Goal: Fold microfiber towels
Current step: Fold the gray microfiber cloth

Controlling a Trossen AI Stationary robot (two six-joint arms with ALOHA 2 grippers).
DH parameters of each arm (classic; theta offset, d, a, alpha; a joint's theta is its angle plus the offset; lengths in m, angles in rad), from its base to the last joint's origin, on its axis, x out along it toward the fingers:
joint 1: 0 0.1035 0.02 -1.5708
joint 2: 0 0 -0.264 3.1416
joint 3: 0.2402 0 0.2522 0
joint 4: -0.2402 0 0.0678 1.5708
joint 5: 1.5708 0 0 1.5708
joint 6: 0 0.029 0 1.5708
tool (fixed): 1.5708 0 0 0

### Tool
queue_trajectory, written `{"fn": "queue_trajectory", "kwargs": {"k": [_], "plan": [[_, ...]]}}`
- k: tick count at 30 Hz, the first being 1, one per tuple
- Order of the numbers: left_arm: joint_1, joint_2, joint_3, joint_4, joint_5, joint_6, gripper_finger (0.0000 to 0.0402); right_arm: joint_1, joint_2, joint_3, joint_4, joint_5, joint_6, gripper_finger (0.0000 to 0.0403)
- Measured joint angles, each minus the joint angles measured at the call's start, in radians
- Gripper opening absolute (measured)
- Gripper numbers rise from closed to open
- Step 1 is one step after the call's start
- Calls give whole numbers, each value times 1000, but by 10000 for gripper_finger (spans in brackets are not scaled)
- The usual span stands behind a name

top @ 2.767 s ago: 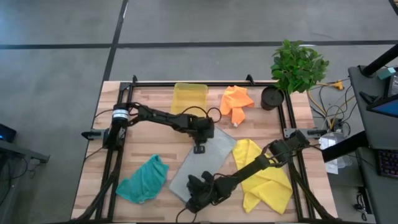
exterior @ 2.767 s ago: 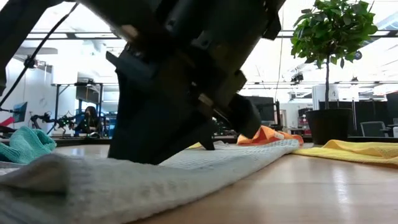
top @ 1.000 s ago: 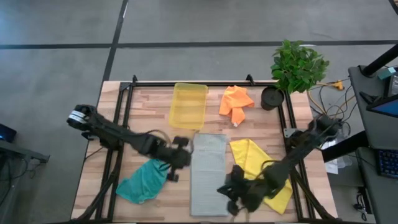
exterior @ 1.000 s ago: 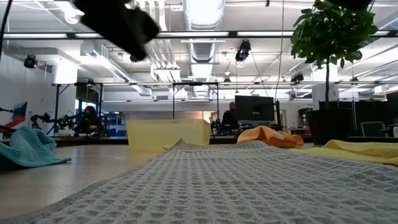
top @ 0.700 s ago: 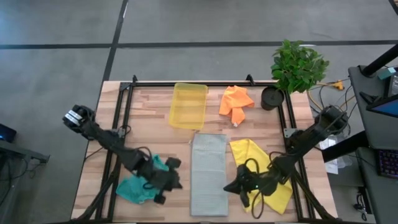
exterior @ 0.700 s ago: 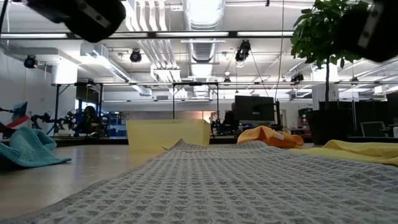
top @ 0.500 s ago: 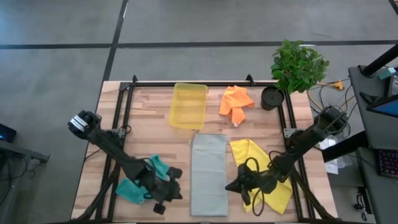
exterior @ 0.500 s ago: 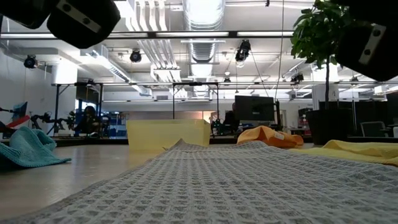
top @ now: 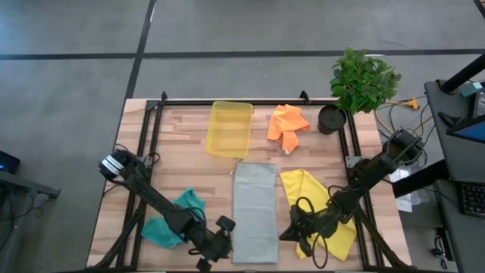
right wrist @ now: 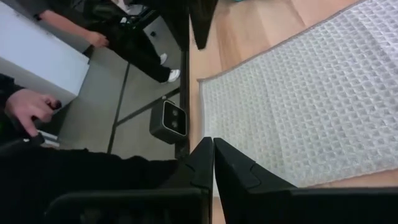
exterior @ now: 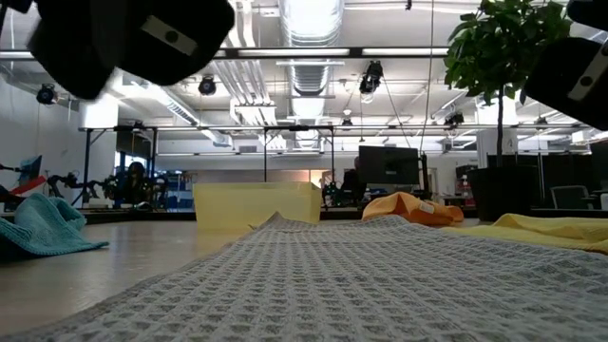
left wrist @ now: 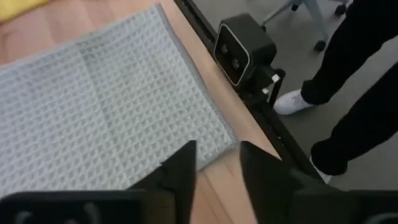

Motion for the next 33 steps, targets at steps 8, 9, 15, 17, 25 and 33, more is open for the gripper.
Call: {"fn": "queue_trajectory", "kwargs": {"k": [8,9,15,17,25,33], "plan": [[1,117,82,-6,4,-13,196,0,0,0,-5,0,1,9],[1,129,86,-6,4,-28,197,0,0,0,-5,0,0,9],[1,181,84,-20,4,-52,198,4,0,0,-6,0,-8,9],[-2,192,85,-13,10,-53,199,5,0,0,-11,0,-8,9],[-14,206,89,-31,-38,-53,186,5,0,0,-27,0,-8,9],[-12,206,86,-109,-42,-81,50,5,0,0,-48,0,-46,9]]}}
